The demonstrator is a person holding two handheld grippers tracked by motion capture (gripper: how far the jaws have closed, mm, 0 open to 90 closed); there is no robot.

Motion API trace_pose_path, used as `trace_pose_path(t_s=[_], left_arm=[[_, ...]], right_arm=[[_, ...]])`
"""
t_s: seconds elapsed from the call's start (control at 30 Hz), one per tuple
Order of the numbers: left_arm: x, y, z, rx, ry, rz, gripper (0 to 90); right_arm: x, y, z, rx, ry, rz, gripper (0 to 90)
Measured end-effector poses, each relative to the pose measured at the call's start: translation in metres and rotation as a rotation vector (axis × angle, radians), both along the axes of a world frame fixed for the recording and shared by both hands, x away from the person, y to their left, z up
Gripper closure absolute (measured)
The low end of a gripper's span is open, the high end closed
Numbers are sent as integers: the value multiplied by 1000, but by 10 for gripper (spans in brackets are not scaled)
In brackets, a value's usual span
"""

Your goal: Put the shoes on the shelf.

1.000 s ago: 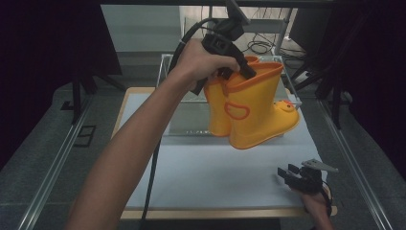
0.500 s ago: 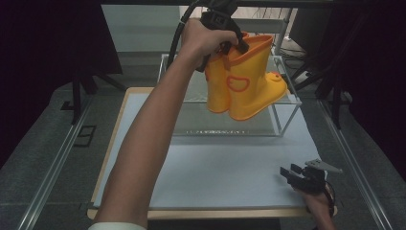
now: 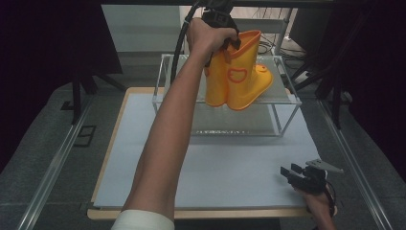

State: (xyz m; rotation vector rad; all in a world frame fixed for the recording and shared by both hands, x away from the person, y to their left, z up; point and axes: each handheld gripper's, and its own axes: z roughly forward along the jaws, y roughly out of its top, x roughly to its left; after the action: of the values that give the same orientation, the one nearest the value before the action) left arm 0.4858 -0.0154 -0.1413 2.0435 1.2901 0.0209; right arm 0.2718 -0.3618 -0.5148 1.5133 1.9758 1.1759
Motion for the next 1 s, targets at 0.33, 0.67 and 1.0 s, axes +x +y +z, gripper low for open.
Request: trace_pose_path(t_s=[0.33, 0.67, 1.0], left_arm=[[19, 16, -5, -12, -29, 198, 820], [31, 27, -15, 21, -34, 271, 818], [42, 28, -29, 21, -15, 259, 788]], right_arm=[[0, 1, 0, 8, 2, 2, 447], [0, 0, 1, 12, -3, 1, 446], [1, 2, 0, 6, 1, 7, 444]])
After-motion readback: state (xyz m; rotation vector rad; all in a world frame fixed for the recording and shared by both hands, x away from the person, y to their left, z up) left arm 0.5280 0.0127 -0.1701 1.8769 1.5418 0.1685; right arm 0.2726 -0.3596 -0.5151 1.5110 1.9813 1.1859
